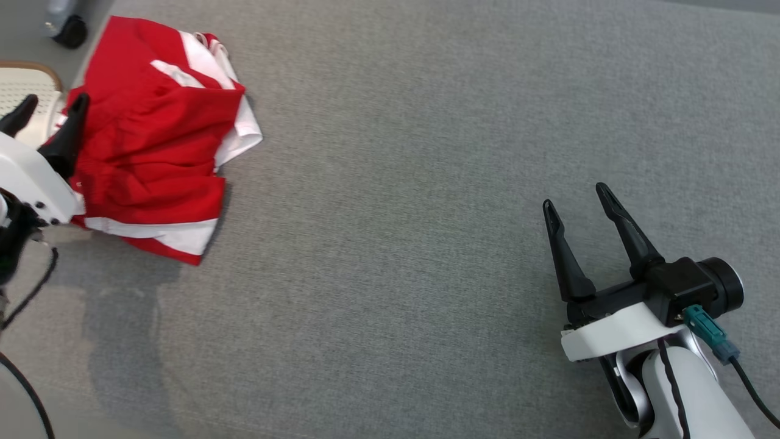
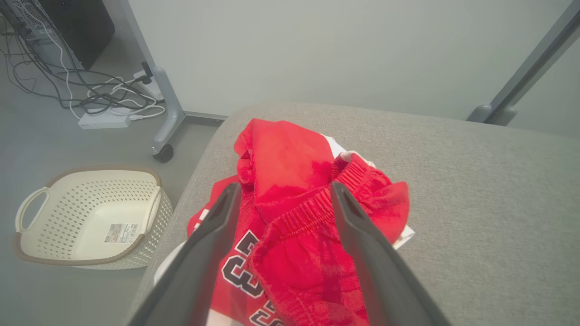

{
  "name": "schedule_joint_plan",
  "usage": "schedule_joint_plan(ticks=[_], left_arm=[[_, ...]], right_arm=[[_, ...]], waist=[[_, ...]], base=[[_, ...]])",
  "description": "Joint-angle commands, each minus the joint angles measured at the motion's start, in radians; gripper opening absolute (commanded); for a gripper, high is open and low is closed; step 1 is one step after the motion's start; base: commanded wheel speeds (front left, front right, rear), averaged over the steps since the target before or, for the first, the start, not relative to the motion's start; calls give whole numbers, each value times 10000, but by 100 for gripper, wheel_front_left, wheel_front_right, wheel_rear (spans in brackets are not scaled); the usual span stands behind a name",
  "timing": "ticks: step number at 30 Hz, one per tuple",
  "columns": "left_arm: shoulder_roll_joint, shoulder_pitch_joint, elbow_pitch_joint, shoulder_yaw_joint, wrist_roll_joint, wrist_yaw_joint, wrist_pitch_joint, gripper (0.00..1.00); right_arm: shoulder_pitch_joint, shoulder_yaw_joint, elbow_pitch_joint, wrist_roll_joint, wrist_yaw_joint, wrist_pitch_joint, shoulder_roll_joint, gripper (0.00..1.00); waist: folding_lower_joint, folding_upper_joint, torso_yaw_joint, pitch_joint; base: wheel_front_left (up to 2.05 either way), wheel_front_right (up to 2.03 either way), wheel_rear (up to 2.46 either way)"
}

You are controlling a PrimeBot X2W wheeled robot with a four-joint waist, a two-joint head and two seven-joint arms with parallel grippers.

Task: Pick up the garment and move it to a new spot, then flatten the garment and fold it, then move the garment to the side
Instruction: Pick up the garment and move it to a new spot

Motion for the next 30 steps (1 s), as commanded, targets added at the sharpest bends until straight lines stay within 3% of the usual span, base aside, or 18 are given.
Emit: schedule_joint_plan(ticks=[1,10,18,30], left_arm=[[261,-432,254,-261,-365,-2,177,100],[998,-1617,1190,-1932,-1624,-3,1425,100],[1055,-2093,1591,-2776,-2207,-4,1414,100],[1607,-2332,1022,-4455,-3374,-4,1611,100]], right_arm=[[-134,39,-88,-61,19,-57,-107,100],[-188,37,-225,-76,19,-57,-192,100],[-235,63,-238,-106,19,-57,-182,100],[-373,38,-133,-100,19,-57,-155,100]], waist=[[0,0,-327,329],[0,0,-631,740],[0,0,-722,897],[0,0,-634,958]], base=[[0,0,0],[0,0,0],[0,0,0],[0,0,0]])
